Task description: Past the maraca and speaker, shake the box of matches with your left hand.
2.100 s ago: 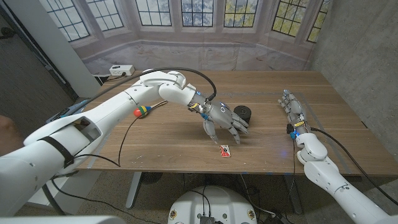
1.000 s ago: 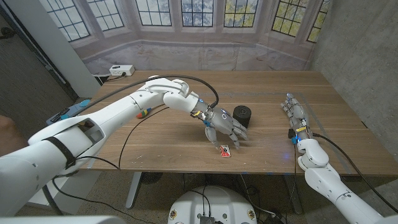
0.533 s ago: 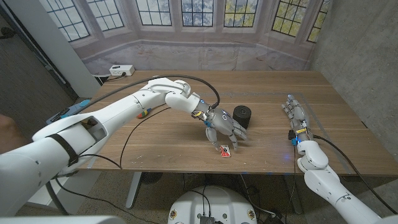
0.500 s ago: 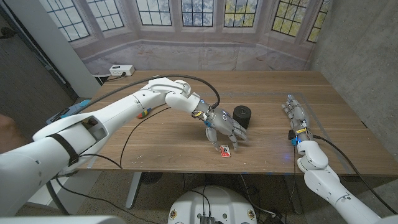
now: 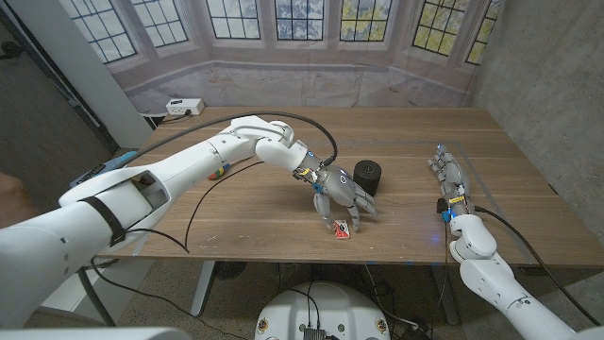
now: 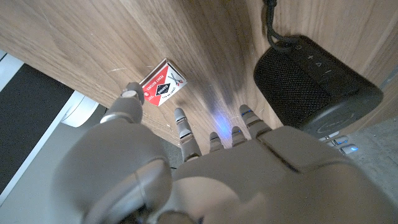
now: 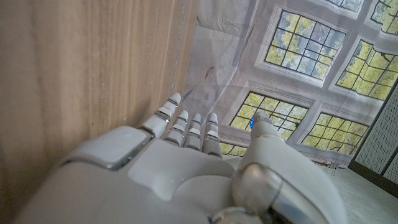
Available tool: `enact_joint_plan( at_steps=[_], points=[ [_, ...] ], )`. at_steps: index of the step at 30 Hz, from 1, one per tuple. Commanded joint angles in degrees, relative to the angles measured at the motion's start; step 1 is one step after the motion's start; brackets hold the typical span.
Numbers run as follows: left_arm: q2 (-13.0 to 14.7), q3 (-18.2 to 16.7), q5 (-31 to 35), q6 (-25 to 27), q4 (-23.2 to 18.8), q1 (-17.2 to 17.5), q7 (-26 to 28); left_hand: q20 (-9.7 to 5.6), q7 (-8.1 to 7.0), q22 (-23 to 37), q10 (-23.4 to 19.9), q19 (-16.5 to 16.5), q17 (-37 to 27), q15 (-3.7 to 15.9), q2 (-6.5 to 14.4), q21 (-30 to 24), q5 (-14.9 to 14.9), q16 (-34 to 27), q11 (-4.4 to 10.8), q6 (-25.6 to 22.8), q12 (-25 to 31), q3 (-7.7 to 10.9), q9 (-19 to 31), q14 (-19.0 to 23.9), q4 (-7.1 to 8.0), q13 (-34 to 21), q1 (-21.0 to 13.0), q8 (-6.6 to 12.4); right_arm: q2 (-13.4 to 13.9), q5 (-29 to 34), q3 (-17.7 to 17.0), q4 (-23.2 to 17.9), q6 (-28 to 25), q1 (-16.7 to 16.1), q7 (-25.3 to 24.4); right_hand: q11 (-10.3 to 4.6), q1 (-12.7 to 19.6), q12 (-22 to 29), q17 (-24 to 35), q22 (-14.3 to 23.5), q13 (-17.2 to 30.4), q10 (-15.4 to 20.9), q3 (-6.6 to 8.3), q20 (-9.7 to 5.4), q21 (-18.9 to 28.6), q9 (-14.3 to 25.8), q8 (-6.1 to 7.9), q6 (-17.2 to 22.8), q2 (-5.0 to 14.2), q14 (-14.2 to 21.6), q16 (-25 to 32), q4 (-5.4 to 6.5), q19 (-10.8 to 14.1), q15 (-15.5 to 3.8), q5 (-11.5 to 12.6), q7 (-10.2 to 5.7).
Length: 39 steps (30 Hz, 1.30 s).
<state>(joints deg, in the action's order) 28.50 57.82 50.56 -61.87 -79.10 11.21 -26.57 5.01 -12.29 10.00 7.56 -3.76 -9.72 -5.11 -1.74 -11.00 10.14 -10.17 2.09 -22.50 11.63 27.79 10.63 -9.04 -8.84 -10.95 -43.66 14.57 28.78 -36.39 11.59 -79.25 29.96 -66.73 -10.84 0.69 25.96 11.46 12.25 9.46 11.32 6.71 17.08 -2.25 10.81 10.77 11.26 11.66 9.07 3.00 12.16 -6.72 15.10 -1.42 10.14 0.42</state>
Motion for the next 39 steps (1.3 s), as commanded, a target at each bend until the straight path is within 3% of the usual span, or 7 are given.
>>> enact_joint_plan(
  at_steps=[1, 12, 23, 27, 39],
  points=[
    [-1.0, 1.3, 1.9, 0.8, 1.0, -1.2, 0.8, 0.15, -0.08, 0.1, 0.8, 0.2, -0.3, -0.1, 0.5, 0.0, 0.4, 0.1, 0.0, 0.6, -0.1, -0.21, 0.2, -0.7, 0.18, 0.0, -0.3, -0.58, 0.0, -0.1, -0.4, 0.0, 0.5, -0.5, -0.1, 0.09, 0.4, 0.1, 0.1, 0.2, 0.2, 0.2, 0.03, -1.87, 0.2, 0.3, 0.21, 0.7, -0.01, 0.3, 0.4, -0.32, 0.7, -0.08, -0.1, 0.11],
    [-1.6, 2.2, 2.8, 1.1, 2.2, -2.1, 2.9, 0.14, 0.14, 0.1, 0.9, 0.2, -0.3, 0.17, 0.7, -0.1, 0.4, -0.1, 0.17, 2.4, 0.0, -0.37, 0.2, -0.4, 0.17, 0.0, -0.4, -1.74, -0.1, -0.9, -0.7, 0.6, 0.8, -0.6, 0.7, -0.04, 0.5, 0.1, 0.1, 0.2, 0.2, 0.2, 0.04, -1.89, 0.2, 0.3, 0.19, 0.7, 0.01, 0.3, 0.4, -0.32, 0.7, -0.11, -0.1, 0.13],
    [-1.5, 2.9, 3.6, 1.2, 2.5, -2.3, 4.9, 0.14, 0.19, 0.1, 0.7, 0.0, -0.3, 0.25, 0.7, -0.1, 0.4, -0.2, 0.23, 1.5, 0.1, -0.48, 0.2, -0.2, 0.11, 0.0, -0.6, -1.65, -0.4, -1.2, -1.0, 1.0, 1.3, -1.0, 0.7, 0.04, 0.5, 0.1, 0.1, 0.2, 0.2, 0.3, 0.05, -1.91, 0.2, 0.3, 0.21, 0.7, 0.02, 0.4, 0.4, -0.33, 0.8, -0.12, -0.1, 0.13],
    [-0.7, 2.6, 4.8, 1.8, 1.1, -1.6, 6.2, 0.13, 0.19, 0.1, 0.5, -0.1, -0.3, 0.35, 0.7, -0.2, 0.4, -0.3, 0.42, 1.5, 0.2, -0.53, 0.2, 0.0, 0.08, 0.0, -0.6, -1.74, -0.6, -1.5, -1.1, 1.2, 1.7, -1.2, 0.8, 0.11, 0.5, 0.1, 0.1, 0.2, 0.2, 0.4, 0.04, -1.93, 0.2, 0.3, 0.22, 0.8, 0.02, 0.3, 0.4, -0.33, 0.8, -0.08, -0.1, 0.22],
    [1.4, 1.6, 3.3, 4.7, -3.9, 0.5, 3.1, 0.05, 1.68, 0.1, -1.6, -1.0, -0.3, 0.63, 0.5, -0.5, 0.4, -0.6, 0.3, -2.9, 0.9, -1.17, 0.2, 1.5, 0.17, 0.0, -0.5, -0.8, -0.8, -1.7, -1.3, 1.3, 2.1, -1.5, 1.0, 0.12, 0.5, 0.2, 0.1, 0.2, 0.2, 0.5, 0.05, -1.89, 0.2, 0.3, 0.23, 0.8, 0.03, 0.4, 0.4, -0.34, 0.8, -0.09, -0.1, 0.25]
  ],
)
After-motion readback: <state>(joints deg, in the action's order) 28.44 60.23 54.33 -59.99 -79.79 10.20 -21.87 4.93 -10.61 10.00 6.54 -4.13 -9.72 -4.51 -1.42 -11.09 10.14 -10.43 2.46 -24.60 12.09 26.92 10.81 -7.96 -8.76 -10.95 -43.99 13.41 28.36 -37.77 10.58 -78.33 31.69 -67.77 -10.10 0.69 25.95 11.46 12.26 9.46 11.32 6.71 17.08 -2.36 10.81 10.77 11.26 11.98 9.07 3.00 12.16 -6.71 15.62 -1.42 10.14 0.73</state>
